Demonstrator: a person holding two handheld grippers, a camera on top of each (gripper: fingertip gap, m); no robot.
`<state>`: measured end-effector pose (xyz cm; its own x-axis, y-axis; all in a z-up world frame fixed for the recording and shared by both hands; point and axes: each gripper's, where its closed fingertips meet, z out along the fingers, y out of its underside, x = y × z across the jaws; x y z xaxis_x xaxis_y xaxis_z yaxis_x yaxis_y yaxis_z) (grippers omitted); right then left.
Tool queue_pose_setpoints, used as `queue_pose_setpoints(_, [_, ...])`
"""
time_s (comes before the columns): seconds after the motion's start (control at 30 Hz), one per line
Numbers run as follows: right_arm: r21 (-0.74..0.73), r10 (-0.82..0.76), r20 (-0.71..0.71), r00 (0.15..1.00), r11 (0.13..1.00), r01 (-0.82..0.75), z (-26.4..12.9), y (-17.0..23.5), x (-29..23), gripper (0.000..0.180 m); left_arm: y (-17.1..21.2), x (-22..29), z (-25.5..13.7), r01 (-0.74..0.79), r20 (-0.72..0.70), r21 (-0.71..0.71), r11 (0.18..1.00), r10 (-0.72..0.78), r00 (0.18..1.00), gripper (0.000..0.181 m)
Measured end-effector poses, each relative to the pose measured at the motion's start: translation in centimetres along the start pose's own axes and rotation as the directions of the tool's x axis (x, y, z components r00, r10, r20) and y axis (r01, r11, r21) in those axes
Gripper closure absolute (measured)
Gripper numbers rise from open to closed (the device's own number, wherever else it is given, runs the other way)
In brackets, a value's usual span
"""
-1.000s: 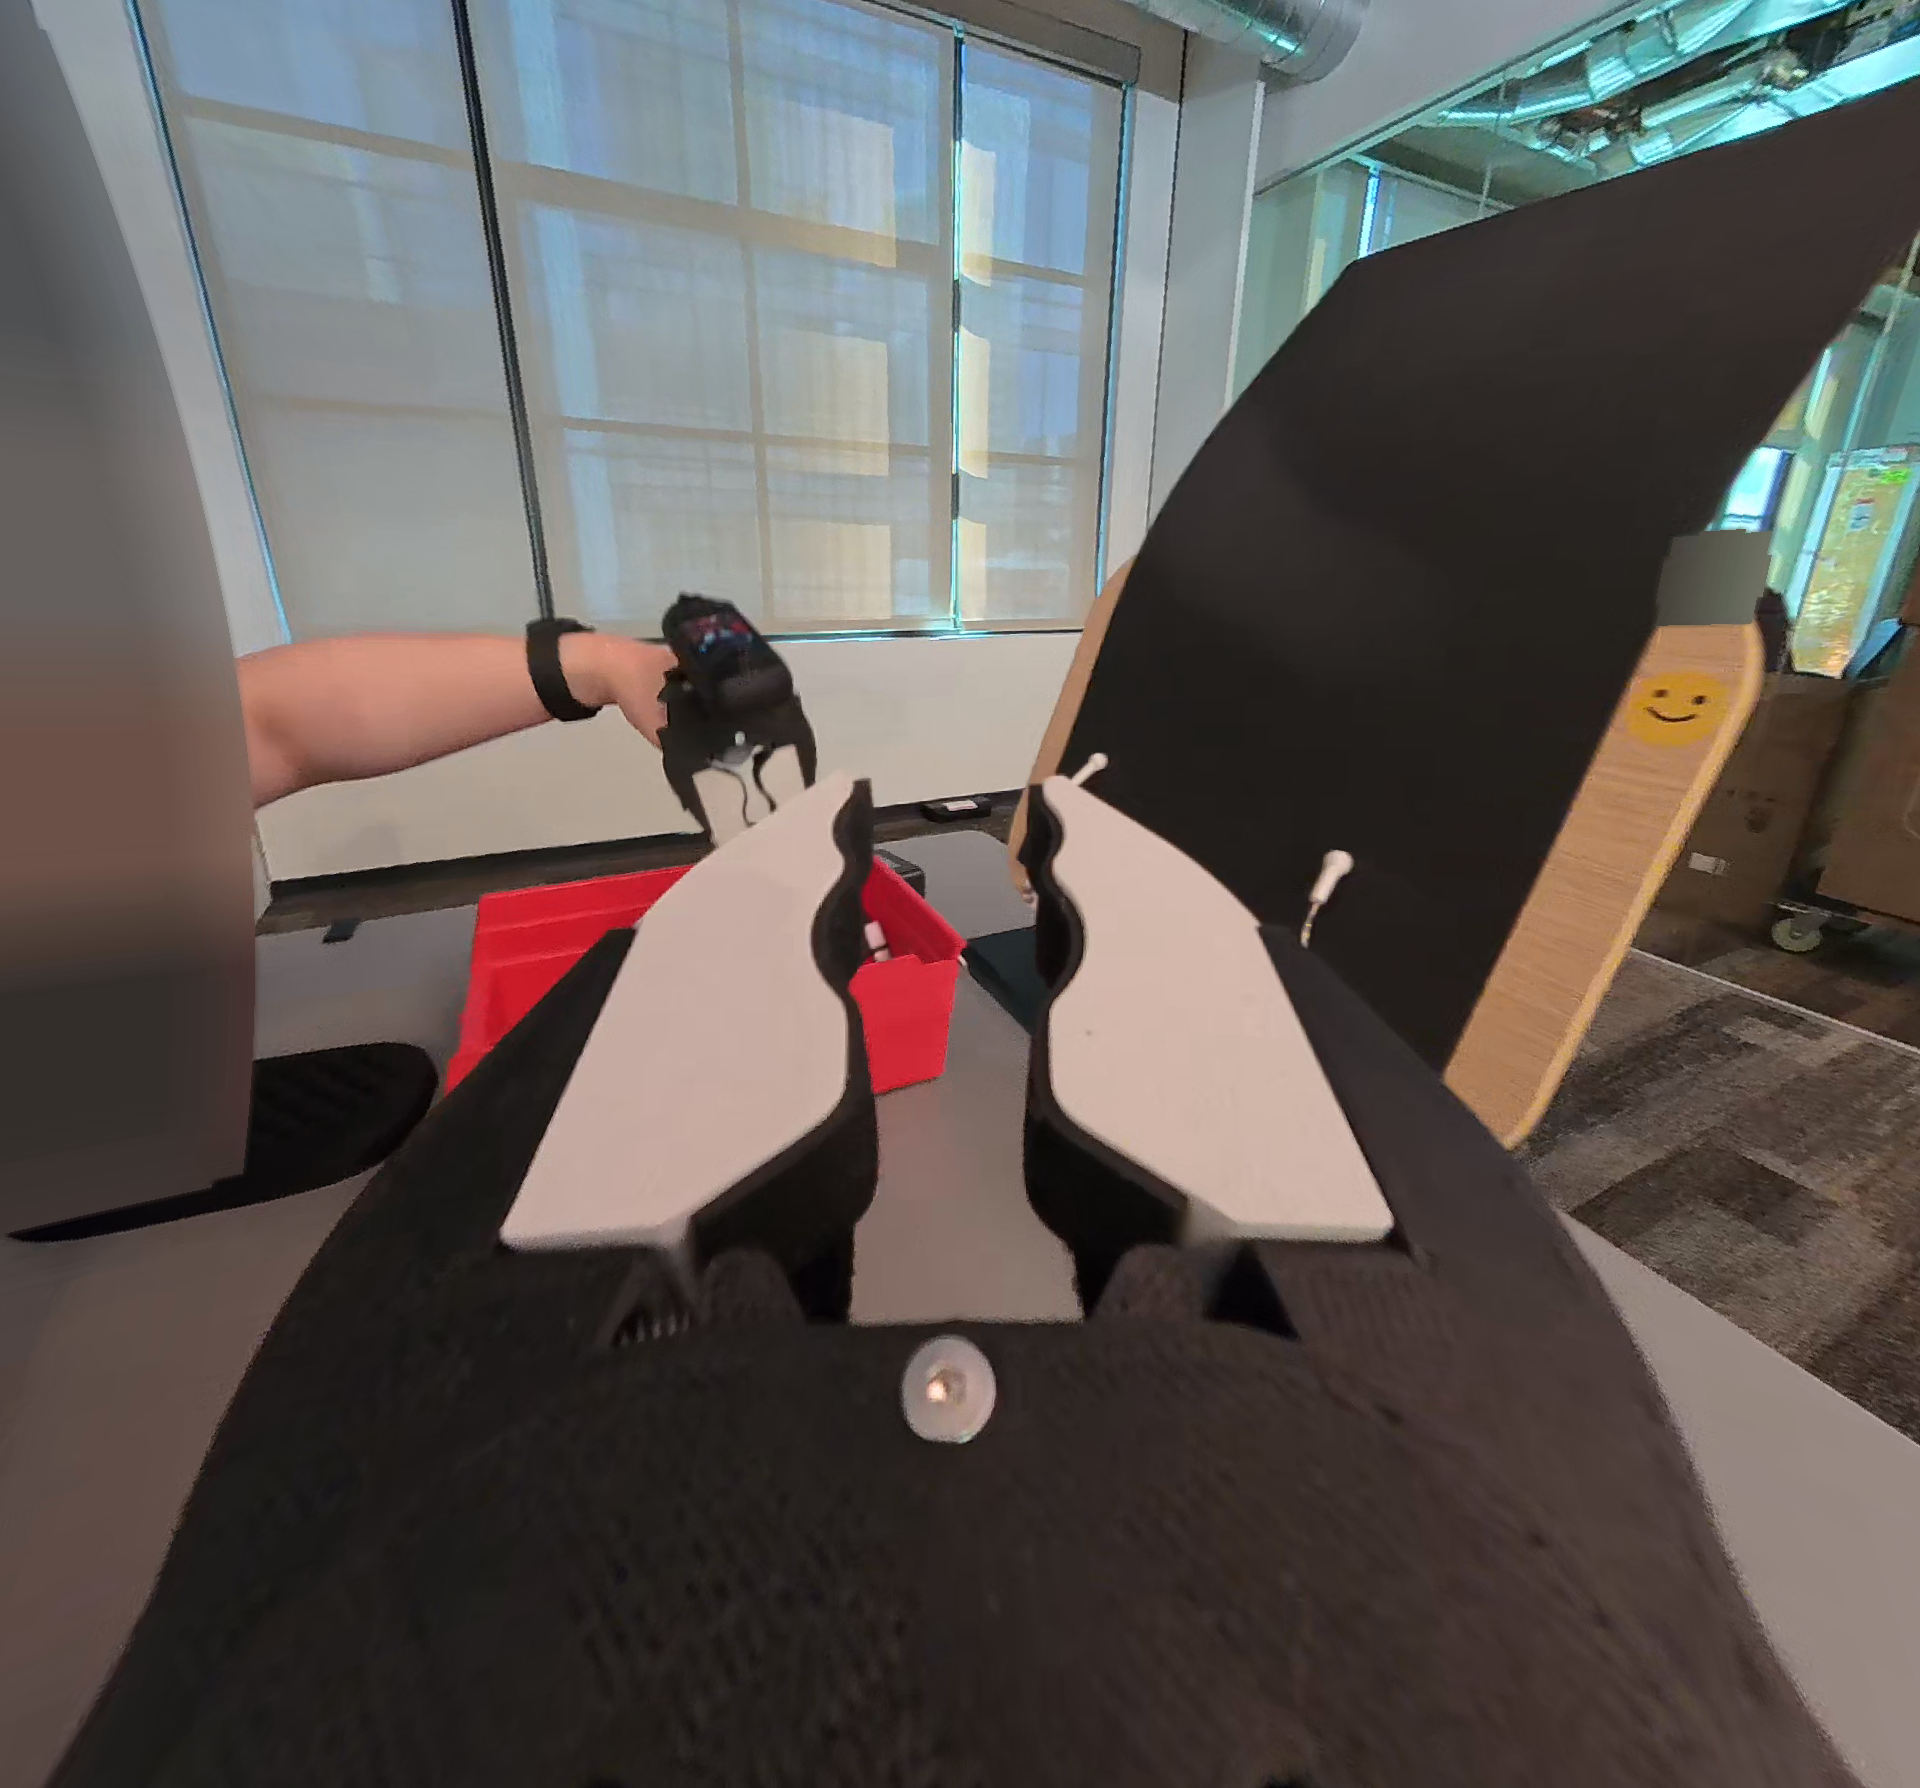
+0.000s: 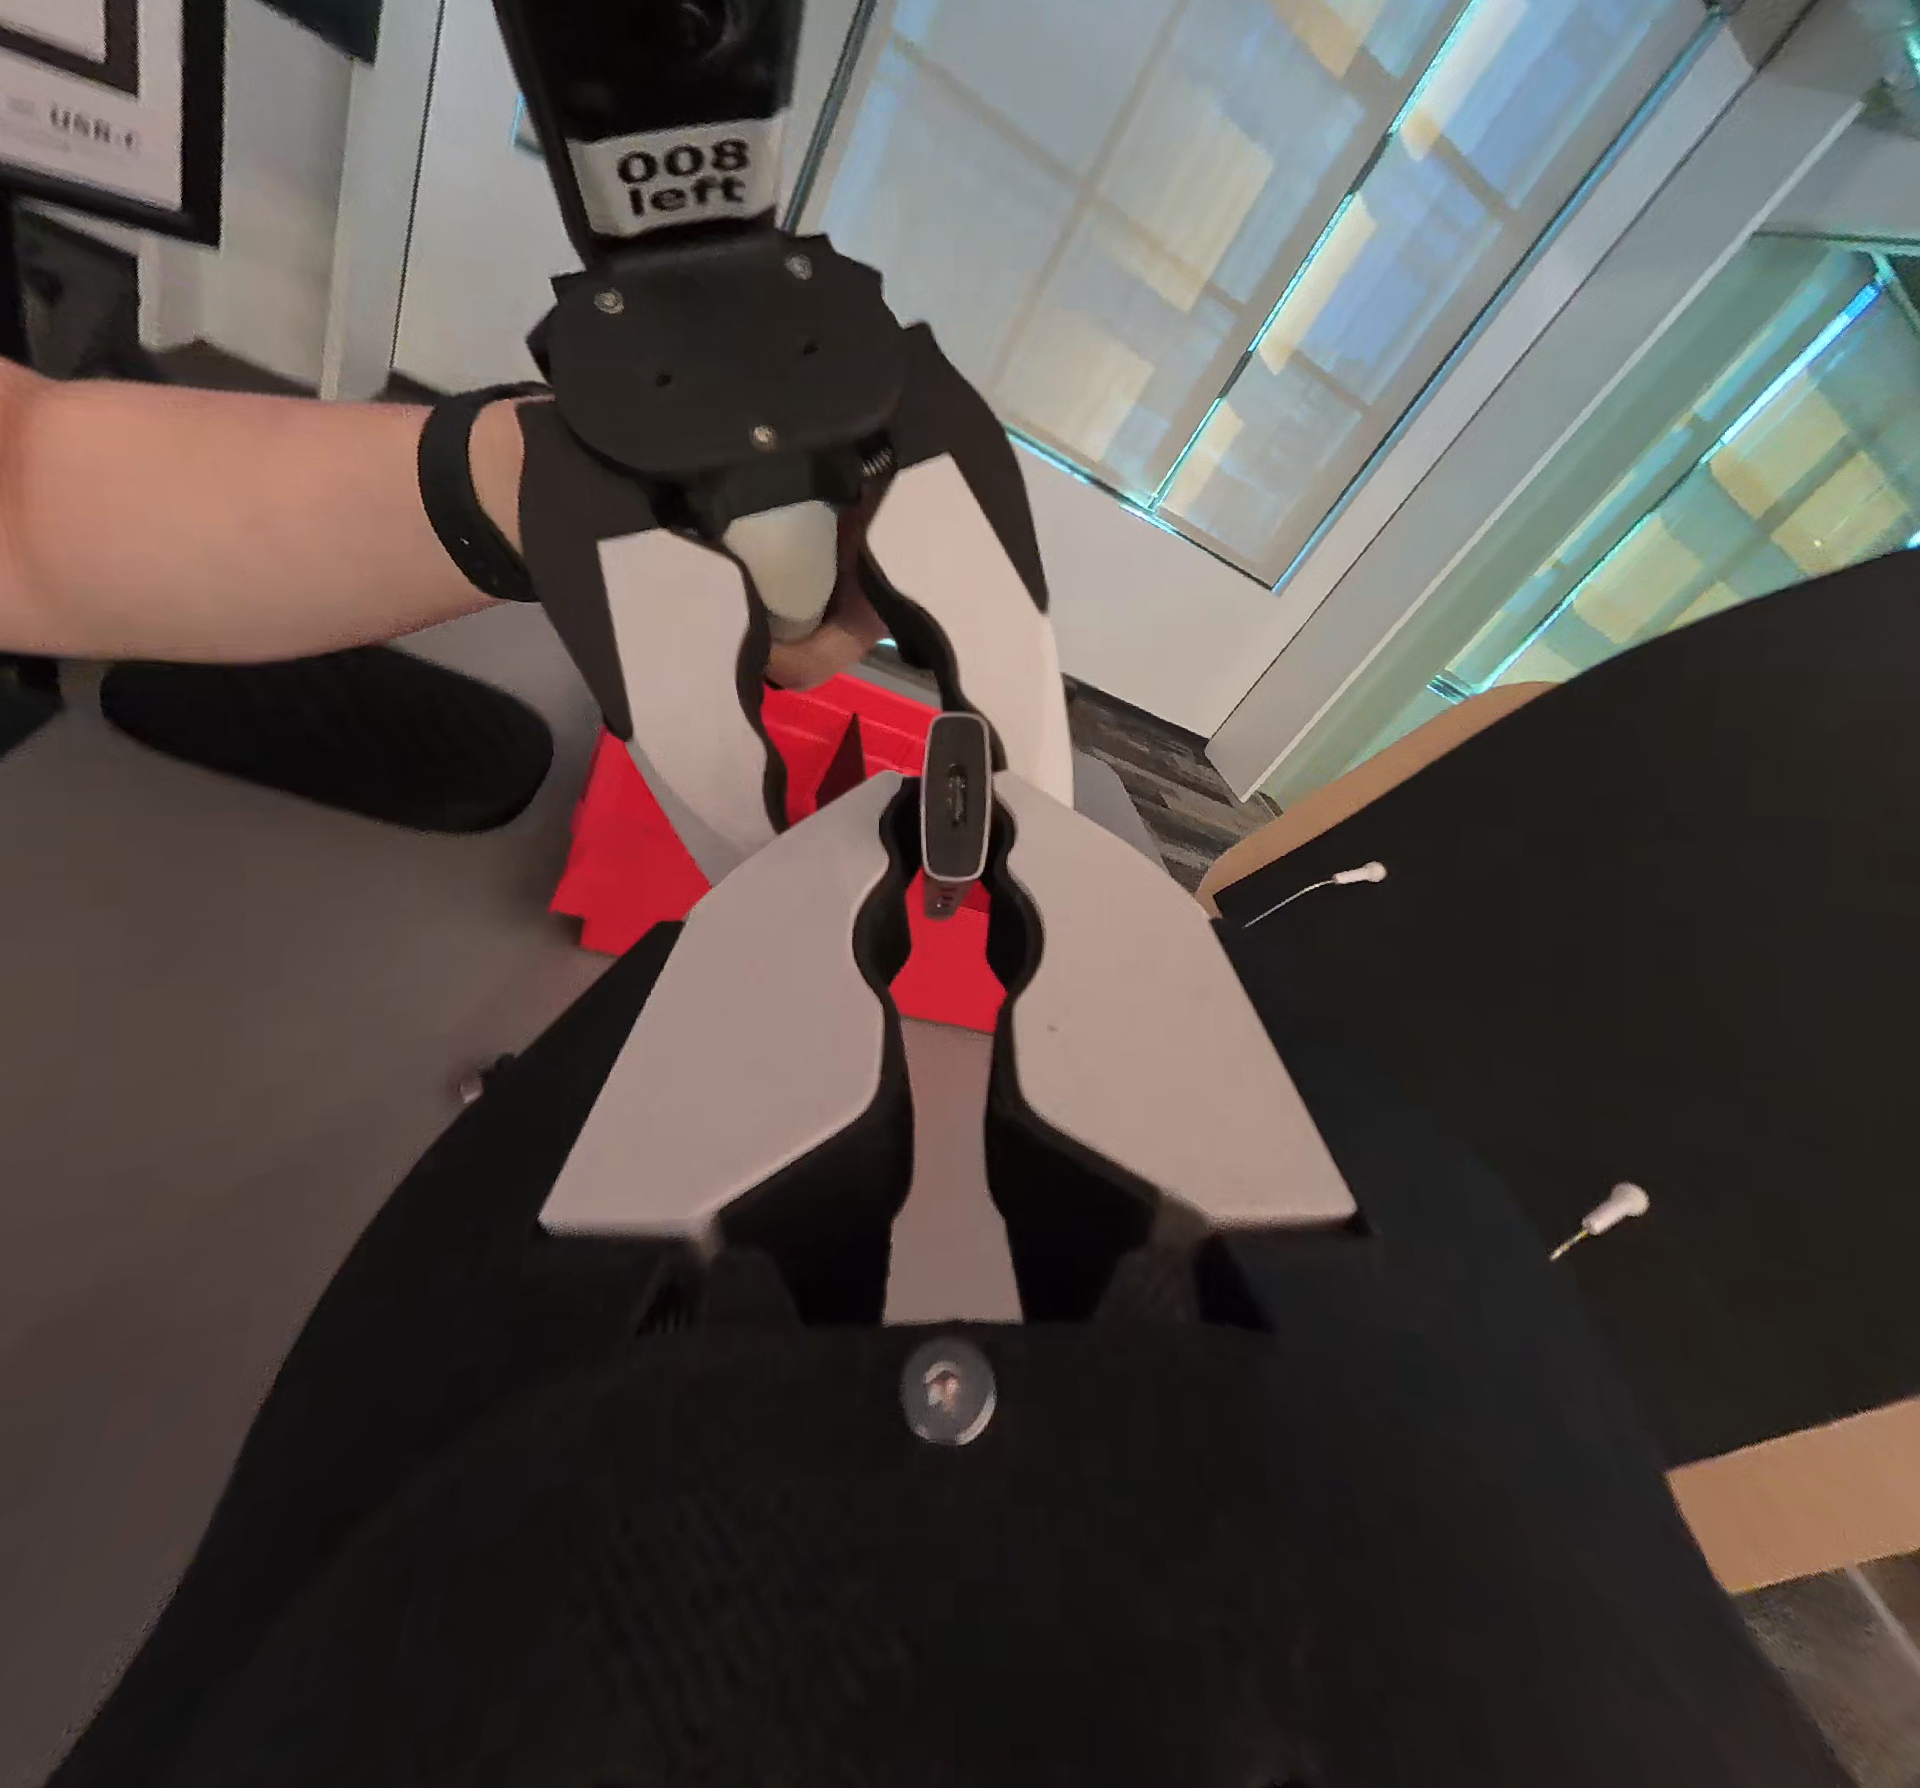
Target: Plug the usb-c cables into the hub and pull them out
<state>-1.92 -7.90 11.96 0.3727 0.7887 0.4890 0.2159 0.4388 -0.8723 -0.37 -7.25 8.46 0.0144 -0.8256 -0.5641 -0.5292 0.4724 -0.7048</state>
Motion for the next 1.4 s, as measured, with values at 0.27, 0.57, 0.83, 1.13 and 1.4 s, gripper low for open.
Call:
queue_pose_setpoints(0.27, [-0.035,-0.165,0.129,0.978,0.985,0.17,1.7,2.0,-3.0,0.169,3.4,1.4,2.2,0.039,0.004,0.027,0.999,-0.039,0.999,0.171])
queue_pose_setpoints(0.57, [-0.038,-0.146,0.085,0.986,0.988,0.149,2.0,3.4,-2.0,0.159,6.2,1.1,3.1,0.057,0.008,0.032,0.998,-0.058,0.998,0.174])
queue_pose_setpoints(0.83, [-0.315,-0.55,0.017,0.835,0.79,0.526,1.0,5.5,-0.8,0.122,8.7,4.2,1.9,0.369,-0.339,-0.164,0.915,-0.403,0.85,0.174])
queue_pose_setpoints(1.13, [-0.297,-0.908,0.005,0.419,0.398,0.868,3.5,4.3,-4.0,0.12,7.5,7.9,-1.1,0.551,-0.604,-0.354,0.756,-0.634,0.482,0.175])
queue_pose_setpoints(1.4, [-0.325,-0.963,0.024,0.267,0.245,0.913,4.1,5.4,-4.4,0.161,5.5,8.4,-2.2,0.661,-0.736,-0.469,0.586,-0.673,0.075,0.174])
